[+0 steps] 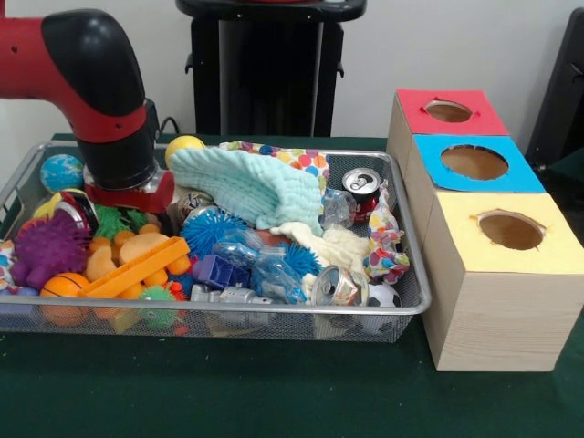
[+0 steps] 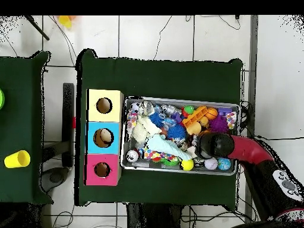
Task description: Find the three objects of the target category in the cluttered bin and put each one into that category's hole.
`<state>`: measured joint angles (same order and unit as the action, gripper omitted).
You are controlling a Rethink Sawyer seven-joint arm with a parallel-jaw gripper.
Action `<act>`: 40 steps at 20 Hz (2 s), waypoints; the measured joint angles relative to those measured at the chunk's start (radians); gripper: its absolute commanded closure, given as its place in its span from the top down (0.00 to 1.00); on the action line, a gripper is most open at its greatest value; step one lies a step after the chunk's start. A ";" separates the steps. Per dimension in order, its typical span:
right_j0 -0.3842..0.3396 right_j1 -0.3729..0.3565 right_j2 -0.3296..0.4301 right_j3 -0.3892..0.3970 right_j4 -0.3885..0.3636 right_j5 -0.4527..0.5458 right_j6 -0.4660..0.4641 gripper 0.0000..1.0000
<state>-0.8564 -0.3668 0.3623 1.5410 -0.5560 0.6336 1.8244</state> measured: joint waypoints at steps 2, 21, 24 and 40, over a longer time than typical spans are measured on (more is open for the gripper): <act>0.005 0.000 -0.003 -0.001 0.000 0.000 0.000 1.00; 0.103 0.002 -0.072 -0.022 0.031 -0.001 0.000 1.00; 0.116 0.002 -0.085 -0.025 0.044 -0.001 0.000 1.00; 0.244 0.004 -0.180 -0.029 0.182 -0.001 0.006 1.00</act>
<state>-0.6126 -0.3627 0.1823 1.5124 -0.3743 0.6325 1.8300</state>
